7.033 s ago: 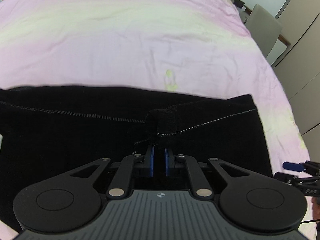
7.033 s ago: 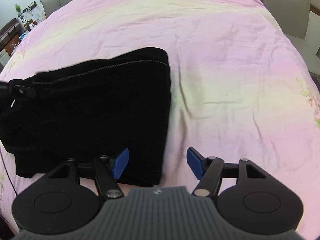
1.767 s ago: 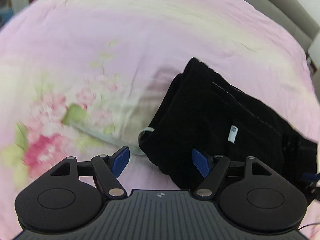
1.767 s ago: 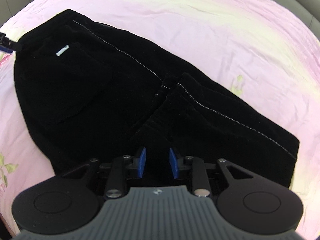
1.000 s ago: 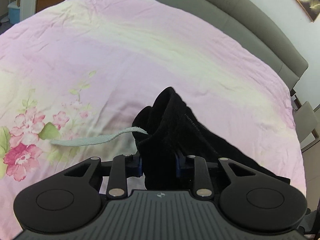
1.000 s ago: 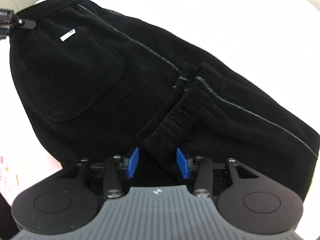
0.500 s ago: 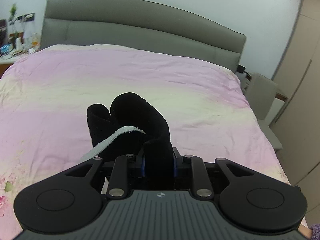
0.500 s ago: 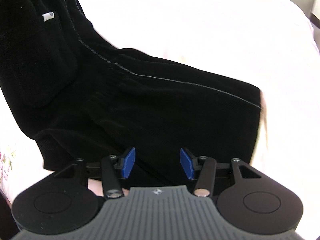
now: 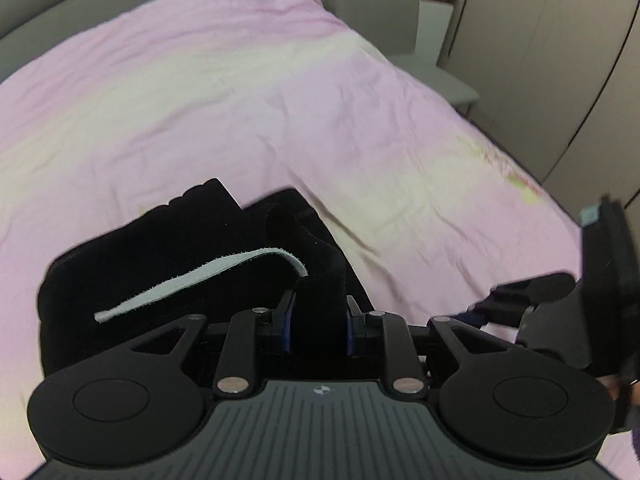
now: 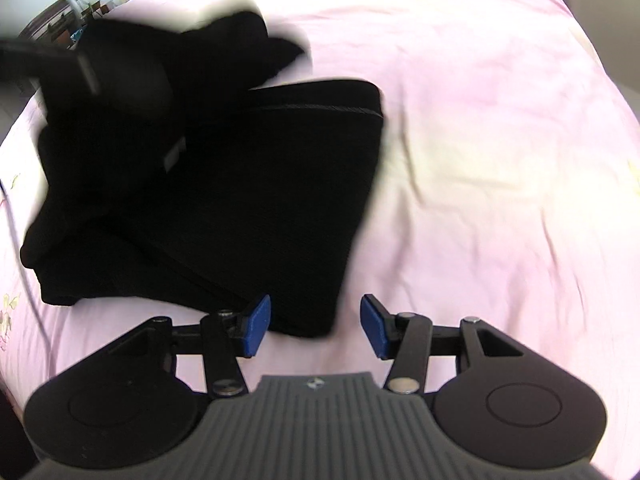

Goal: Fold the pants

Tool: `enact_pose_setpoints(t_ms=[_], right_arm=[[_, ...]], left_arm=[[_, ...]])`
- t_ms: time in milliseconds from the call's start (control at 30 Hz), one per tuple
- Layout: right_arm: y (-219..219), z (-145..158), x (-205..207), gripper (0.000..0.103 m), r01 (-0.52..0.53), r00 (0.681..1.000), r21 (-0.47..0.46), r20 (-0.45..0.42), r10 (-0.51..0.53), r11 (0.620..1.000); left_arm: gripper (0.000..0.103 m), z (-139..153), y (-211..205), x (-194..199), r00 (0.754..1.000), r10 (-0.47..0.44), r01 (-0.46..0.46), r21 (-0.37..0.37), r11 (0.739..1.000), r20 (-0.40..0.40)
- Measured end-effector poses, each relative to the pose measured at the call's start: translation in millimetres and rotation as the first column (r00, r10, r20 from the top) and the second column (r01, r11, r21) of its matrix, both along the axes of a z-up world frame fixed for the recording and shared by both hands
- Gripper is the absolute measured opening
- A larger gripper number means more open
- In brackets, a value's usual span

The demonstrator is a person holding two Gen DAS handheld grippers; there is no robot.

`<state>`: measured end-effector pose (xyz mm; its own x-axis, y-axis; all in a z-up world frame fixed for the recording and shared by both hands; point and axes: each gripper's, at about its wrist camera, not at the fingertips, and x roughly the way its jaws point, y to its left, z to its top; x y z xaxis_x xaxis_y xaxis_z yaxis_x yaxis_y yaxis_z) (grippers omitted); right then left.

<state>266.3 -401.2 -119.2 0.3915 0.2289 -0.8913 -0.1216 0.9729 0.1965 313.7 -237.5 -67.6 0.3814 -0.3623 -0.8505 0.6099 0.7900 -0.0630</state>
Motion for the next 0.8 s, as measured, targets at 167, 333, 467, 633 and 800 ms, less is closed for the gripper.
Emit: enact_pose_setpoints(t_ms=[167, 333, 467, 633, 800], right_arm=[[-18, -10, -7, 0.047, -0.008, 1.000, 0.011, -0.020, 0.009, 1.000], [-15, -23, 2, 0.047, -0.017, 0.999, -0.005, -0.037, 0.016, 1.000], [-10, -12, 1, 0.048, -0.019, 1.000, -0.020, -0.022, 0.019, 1.000], [-3, 15, 4, 0.048, -0.015, 1.000, -0.033, 0.024, 0.015, 0.999], [10, 36, 22, 0.051, 0.000, 0.998, 0.000, 0.069, 0.000, 1.000]], left_arm=[[0.030, -46, -12, -4, 0.995, -0.058, 0.060, 0.021, 0.998, -0.079], [0.063, -41, -7, 2, 0.981, -0.101, 0.088, -0.086, 0.992, -0.165], [0.072, -24, 9, -8, 0.973, -0.151, 0.130, -0.122, 0.984, -0.177], [0.072, 5, 57, -13, 0.983, -0.149, 0.138, -0.105, 0.985, -0.110], [0.072, 19, 128, 9, 0.999, 0.024, -0.025, -0.029, 0.999, -0.021]])
